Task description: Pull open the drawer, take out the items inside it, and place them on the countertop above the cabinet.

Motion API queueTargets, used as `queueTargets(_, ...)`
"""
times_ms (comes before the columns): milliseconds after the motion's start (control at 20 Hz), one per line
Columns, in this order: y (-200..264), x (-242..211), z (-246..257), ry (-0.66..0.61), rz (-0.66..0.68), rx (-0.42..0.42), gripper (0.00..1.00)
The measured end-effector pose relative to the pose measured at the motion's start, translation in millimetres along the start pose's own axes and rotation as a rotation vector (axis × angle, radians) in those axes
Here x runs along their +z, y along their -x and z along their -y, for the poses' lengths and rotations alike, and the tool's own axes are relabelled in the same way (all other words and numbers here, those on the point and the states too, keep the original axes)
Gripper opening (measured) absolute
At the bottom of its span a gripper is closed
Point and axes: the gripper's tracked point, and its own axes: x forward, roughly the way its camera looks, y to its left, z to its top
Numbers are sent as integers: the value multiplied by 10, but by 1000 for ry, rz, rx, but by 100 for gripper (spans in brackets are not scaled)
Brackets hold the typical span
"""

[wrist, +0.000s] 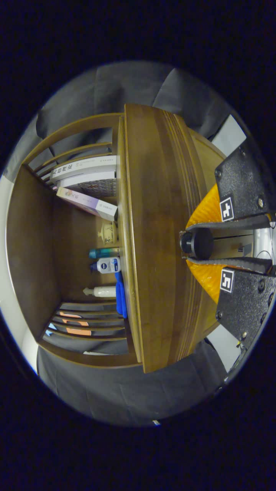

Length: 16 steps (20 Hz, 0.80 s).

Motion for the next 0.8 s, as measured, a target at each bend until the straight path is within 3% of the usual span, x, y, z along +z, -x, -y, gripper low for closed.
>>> queueTargets(800, 1233, -399, 8, 11, -47, 21, 32)
